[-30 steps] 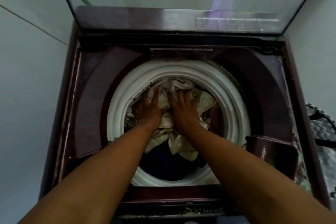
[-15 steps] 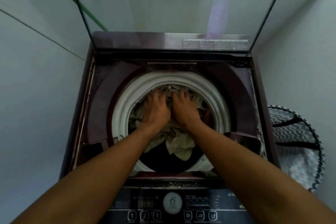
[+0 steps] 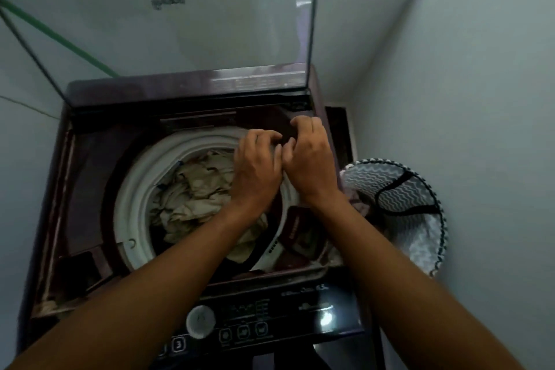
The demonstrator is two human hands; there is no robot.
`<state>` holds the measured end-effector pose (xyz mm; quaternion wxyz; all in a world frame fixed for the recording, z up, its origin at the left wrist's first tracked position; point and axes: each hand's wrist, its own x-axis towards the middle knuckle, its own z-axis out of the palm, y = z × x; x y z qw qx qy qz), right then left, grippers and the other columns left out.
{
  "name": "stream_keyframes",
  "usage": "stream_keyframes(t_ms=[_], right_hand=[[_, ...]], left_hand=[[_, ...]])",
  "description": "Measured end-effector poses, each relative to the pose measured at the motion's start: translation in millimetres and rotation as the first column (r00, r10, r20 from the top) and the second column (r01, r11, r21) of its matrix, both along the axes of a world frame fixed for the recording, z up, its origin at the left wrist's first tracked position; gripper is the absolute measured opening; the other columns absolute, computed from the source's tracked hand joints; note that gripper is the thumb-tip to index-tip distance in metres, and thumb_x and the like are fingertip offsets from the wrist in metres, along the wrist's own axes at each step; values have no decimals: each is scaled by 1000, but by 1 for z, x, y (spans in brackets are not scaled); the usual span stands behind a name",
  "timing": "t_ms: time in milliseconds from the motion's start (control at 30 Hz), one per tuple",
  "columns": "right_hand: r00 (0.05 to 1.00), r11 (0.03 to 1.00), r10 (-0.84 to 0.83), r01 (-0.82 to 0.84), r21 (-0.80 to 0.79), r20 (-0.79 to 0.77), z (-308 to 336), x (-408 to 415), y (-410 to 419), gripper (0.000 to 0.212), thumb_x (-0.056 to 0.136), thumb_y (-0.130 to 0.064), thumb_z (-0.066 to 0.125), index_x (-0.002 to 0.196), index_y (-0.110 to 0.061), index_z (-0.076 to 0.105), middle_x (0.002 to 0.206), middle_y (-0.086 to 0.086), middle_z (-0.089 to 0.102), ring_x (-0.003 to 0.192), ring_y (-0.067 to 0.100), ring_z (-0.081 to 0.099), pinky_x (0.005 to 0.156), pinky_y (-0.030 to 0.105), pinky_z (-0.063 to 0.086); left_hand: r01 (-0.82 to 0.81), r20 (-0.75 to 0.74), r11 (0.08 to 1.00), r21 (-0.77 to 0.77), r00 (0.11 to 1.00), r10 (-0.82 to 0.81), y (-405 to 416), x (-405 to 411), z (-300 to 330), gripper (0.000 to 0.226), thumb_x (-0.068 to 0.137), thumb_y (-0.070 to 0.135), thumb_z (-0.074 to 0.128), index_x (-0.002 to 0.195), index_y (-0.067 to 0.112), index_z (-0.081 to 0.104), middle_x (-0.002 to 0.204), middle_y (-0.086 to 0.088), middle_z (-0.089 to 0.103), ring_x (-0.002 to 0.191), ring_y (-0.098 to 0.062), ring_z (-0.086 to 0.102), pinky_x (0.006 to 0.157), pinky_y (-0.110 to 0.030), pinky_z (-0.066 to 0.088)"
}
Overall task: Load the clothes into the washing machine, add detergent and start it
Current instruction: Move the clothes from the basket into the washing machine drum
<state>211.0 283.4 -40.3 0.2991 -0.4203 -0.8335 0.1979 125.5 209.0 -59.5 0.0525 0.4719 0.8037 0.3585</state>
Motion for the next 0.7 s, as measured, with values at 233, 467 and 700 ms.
stream_keyframes(t_ms=[233, 467, 700], right_hand=[[951, 894, -310, 299, -334, 22, -32, 120, 41, 31, 83, -8, 55, 114, -8, 55, 111, 11, 55, 94, 30, 56, 83, 39, 46], [890, 671, -364, 456, -584, 276, -97, 213, 65, 20, 84, -13, 57, 104, -7, 57, 111, 14, 57, 97, 32, 56, 84, 37, 45], [852, 520, -328, 523, -675, 408, -201, 256, 83, 19, 87, -24, 56, 97, -9, 62, 108, 15, 63, 99, 34, 61, 82, 37, 49]], left_hand=[[257, -156, 966, 5, 955, -253, 56, 84, 16, 20, 86, 13, 60, 102, 21, 68, 106, -1, 57, 106, -22, 48, 90, -35, 38], [591, -46, 764, -258, 783, -621, 119, 130, -14, 19, 87, 18, 56, 99, 26, 69, 99, 4, 62, 93, -22, 50, 82, -45, 46], [574, 72, 385, -723, 616, -784, 172, 176, -98, 32, 90, 35, 54, 118, 23, 65, 123, -10, 59, 118, -35, 50, 97, -40, 42]])
